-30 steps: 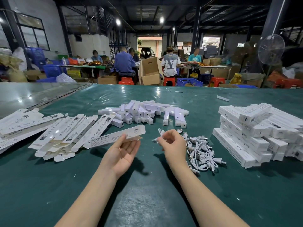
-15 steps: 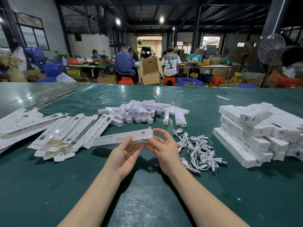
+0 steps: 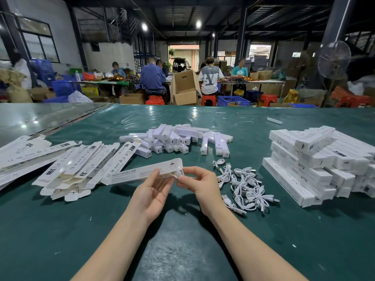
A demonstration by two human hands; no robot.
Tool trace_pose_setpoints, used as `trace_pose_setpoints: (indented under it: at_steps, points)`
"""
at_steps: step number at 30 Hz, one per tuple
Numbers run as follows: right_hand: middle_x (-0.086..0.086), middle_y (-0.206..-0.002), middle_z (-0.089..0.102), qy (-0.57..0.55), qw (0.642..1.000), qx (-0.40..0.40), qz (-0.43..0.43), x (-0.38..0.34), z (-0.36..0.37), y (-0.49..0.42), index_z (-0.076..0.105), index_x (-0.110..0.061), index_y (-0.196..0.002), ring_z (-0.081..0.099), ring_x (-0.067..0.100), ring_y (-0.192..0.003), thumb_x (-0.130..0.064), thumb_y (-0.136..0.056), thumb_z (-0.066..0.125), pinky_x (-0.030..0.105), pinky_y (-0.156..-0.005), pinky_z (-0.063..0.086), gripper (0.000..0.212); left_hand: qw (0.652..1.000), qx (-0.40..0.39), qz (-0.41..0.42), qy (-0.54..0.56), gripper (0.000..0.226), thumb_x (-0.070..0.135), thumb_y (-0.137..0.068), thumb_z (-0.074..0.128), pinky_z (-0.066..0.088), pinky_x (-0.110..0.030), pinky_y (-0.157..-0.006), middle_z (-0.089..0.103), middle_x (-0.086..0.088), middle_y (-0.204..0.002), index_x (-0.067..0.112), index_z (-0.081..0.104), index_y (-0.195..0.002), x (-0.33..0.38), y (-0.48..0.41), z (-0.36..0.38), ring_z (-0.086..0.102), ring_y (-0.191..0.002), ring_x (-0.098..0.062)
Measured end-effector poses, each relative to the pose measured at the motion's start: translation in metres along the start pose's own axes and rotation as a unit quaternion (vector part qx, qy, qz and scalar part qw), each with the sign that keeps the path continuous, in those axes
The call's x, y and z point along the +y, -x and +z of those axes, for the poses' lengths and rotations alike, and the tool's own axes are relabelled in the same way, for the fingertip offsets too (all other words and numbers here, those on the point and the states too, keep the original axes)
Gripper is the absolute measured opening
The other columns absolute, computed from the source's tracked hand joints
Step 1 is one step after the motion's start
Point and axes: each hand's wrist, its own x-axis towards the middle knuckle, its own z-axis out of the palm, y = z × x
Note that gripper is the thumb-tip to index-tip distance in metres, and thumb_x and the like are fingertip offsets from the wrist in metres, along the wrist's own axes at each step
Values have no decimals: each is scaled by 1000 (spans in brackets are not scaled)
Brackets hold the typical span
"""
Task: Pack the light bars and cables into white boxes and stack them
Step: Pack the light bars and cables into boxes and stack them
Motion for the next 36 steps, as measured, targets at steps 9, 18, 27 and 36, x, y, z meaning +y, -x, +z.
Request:
trace_pose_setpoints:
  at_steps: [9,18,27,36]
  points:
    - [-1,-77,69,132,987,43,-85,3,1,0,73,-2,-91,59,-6,-64,10,-77,64,15,-72,49,21,998,1,47,-32,26,6,-96,42,58,-25,-60,68,-15,-90,3,48,-121,-5,-3,-3,71,-68,-17]
    - [-5,-67,69,90,993,47,-55,2,-6,-3,70,-14,-73,63,5,-65,14,-71,67,25,-73,54,28,989,-21,38,-142,38,3,-94,46,58,-24,-64,62,-23,-109,-15,42,-127,-7,2,-3,71,-75,-18]
    - [-10,-63,70,10,999,24,-38,2,-6,-2,68,-3,-83,64,0,-63,19,-71,63,14,-65,52,25,992,-37,21,-122,26,5,-95,44,57,-22,-63,70,-16,-92,-9,54,-114,-6,-1,-4,71,-75,-17]
    - [-14,-65,69,56,998,-30,-17,1,-6,-1,67,-18,-79,60,-2,-62,8,-80,62,16,-61,50,26,993,-20,14,-118,17,7,-95,46,56,-21,-58,72,-15,-83,-3,58,-101,-6,-1,-6,71,-70,-17]
